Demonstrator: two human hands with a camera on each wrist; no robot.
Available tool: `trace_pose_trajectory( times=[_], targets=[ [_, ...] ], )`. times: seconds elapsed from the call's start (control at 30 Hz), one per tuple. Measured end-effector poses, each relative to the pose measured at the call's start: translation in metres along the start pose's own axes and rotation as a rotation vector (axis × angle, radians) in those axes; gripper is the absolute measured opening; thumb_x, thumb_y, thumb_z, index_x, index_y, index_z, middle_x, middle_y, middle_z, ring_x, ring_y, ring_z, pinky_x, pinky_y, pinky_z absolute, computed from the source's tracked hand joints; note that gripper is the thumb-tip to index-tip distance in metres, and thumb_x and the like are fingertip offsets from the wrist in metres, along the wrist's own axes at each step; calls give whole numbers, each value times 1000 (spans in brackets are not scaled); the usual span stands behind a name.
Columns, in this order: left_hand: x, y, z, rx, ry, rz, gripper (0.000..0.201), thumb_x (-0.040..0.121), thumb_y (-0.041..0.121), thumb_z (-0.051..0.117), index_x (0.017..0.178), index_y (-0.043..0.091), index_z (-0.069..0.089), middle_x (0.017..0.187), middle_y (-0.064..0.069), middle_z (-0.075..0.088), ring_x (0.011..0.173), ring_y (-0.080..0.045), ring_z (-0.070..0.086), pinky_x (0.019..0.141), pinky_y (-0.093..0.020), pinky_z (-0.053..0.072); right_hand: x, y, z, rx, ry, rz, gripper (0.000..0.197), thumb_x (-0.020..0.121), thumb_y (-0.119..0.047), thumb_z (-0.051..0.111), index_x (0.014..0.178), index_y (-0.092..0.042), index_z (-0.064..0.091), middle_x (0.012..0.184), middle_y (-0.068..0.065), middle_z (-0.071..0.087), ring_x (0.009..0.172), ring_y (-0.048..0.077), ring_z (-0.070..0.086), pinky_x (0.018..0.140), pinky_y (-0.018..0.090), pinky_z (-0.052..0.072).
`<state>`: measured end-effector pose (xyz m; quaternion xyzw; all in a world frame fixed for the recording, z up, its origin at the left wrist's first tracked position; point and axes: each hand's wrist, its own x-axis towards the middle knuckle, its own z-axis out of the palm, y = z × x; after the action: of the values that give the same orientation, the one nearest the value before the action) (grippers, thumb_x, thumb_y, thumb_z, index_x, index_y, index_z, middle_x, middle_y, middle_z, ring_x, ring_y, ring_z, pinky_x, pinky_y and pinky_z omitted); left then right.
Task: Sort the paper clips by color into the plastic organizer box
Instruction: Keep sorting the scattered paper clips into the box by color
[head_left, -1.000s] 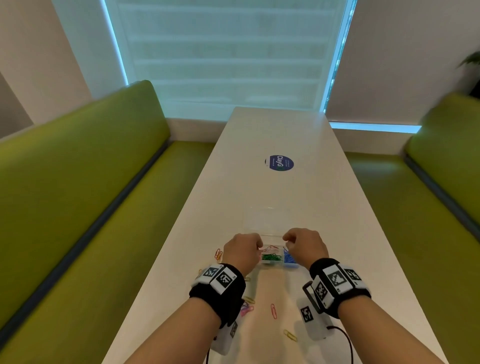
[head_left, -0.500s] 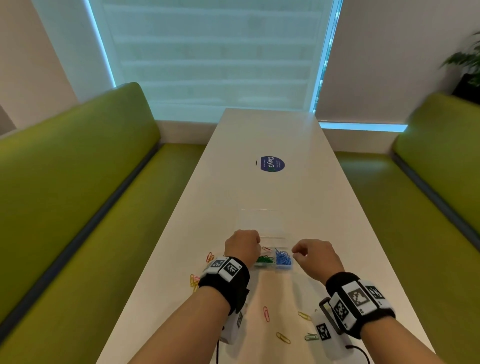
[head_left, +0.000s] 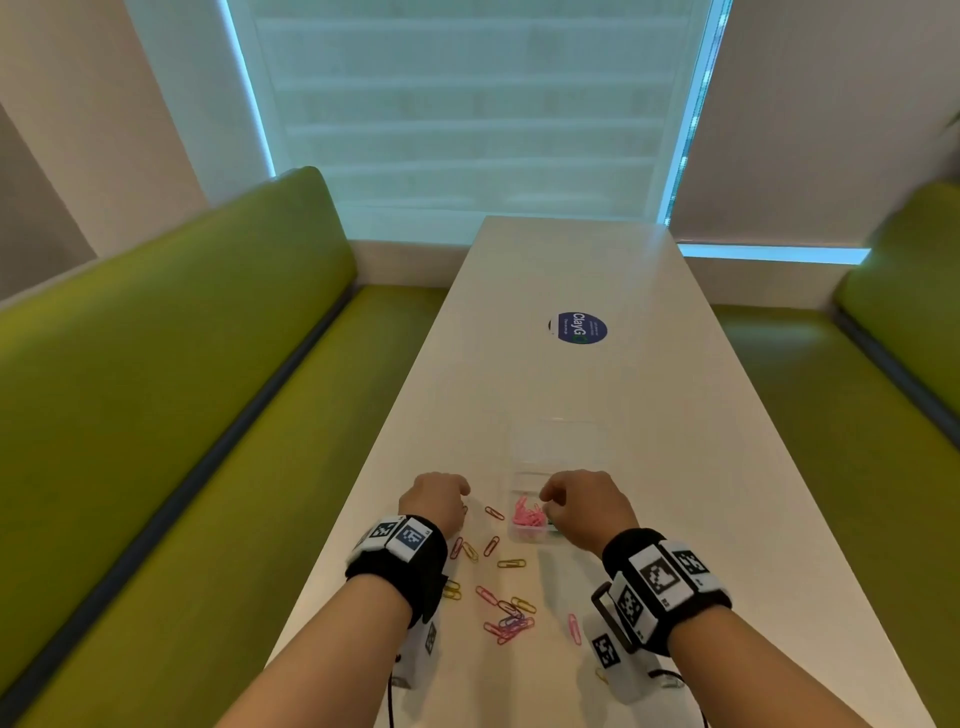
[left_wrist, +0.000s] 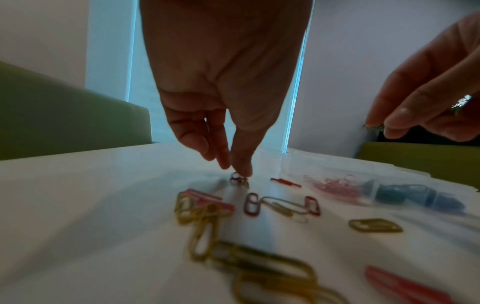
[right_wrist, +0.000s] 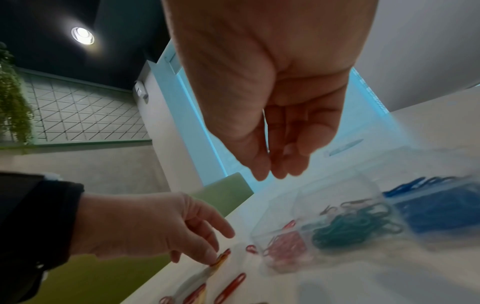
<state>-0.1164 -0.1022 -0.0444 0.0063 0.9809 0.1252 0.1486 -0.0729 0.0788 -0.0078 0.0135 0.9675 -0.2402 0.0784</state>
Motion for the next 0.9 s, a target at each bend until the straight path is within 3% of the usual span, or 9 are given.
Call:
trace_pose_trajectory(
  times=[0.1, 0.37, 0.5, 0.6, 0.7, 0.9],
  targets=[
    [-1, -3, 2, -2, -10, 19, 32, 94, 19, 52, 124, 24, 60, 130, -5, 55, 117, -22, 55, 97, -32, 48, 1, -9, 7, -10, -27, -8, 25, 91, -20, 52, 112, -20, 67, 115, -1, 66, 105, 15, 60, 90, 28, 50],
    [-3, -9, 5, -111, -10, 1, 18, 86, 19, 64, 102, 21, 72, 111, -1, 69, 102, -19, 64, 84, -27, 51, 2, -37, 28, -96, -141, -45, 30, 92, -24, 52, 120, -24, 61, 123, -1, 62, 112, 16, 57, 96, 31, 47],
    [-7, -13, 6, -138, -50, 32, 21, 83, 19, 67, 104, 23, 71, 111, 0, 69, 101, -18, 65, 86, -27, 53, -1, -49, 43, -198, -293, -89, 44, 94, -20, 46, 137, -27, 45, 142, 2, 48, 129, 20, 46, 106, 35, 41],
    [-7, -17, 7, -164, -49, 44, 26, 84, 19, 67, 109, 22, 68, 116, -1, 65, 105, -18, 63, 89, -29, 52, -5, -55, 52, -280, -400, -87, 46, 98, -24, 38, 143, -30, 34, 142, 7, 47, 126, 24, 49, 100, 36, 45],
    [-6, -20, 8, -167, -39, 59, 28, 85, 18, 65, 113, 20, 66, 119, -1, 64, 107, -18, 61, 91, -29, 50, -7, -57, 56, -352, -427, -83, 45, 99, -24, 36, 143, -31, 33, 135, 9, 52, 119, 25, 54, 93, 36, 49],
    [-8, -20, 11, -157, -36, 70, 25, 89, 13, 58, 112, 21, 65, 120, -2, 62, 107, -19, 61, 91, -29, 51, -5, -46, 53, -318, -445, -32, 52, 94, -13, 41, 140, -37, 39, 146, 2, 42, 130, 20, 46, 104, 34, 43]
  ],
)
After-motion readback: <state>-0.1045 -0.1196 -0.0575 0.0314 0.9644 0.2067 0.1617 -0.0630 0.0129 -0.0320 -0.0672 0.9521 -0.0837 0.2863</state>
